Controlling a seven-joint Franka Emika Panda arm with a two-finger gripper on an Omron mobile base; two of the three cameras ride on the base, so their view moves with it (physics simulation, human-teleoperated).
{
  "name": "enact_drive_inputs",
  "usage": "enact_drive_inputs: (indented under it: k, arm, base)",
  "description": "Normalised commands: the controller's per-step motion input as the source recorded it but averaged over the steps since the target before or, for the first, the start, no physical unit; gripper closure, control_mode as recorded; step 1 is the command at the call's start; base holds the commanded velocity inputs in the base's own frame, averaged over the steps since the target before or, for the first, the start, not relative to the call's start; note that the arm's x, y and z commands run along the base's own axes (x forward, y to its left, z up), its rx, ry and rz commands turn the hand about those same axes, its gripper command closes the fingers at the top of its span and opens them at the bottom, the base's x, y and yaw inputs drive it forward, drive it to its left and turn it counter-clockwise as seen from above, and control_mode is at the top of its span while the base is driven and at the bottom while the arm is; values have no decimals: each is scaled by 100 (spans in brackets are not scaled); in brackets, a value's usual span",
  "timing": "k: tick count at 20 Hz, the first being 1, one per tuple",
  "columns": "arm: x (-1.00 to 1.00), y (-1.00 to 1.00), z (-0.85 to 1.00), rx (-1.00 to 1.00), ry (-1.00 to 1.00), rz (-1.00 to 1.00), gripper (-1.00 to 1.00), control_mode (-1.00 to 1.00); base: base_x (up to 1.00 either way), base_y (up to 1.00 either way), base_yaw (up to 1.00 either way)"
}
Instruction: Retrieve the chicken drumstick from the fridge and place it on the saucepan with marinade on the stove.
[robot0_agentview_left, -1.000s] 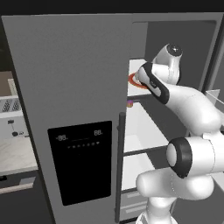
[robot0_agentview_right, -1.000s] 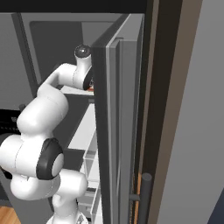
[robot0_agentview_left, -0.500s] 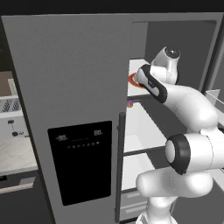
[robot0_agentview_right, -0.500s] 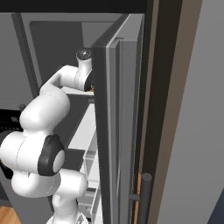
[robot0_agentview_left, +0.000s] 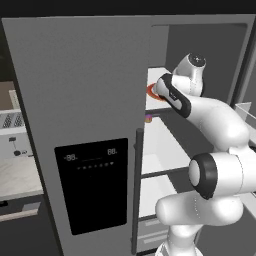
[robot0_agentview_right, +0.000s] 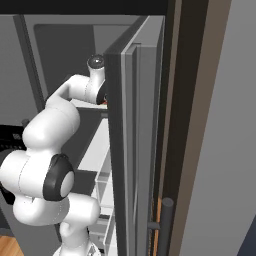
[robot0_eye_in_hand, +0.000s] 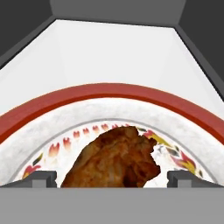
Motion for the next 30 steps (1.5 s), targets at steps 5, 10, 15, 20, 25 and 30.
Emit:
enact_drive_inputs:
  k: [5,10,15,20,25,30]
  arm:
    - [1,0,-11,0,0,0,100,-100]
    - [0,0,0,0,0,0,100,-100]
    - [0,0,0,0,0,0,100,-100]
    - [-7,0,6,1,-6,0,100,-100]
    - [-37,0,42,7,-19,-4,100,-100]
    - [-59,0,43,8,-16,-2,100,-100]
  base:
    - [0,0,0]
    - [0,0,0]
    - [0,0,0]
    - [0,0,0]
    - [0,0,0]
    - [0,0,0]
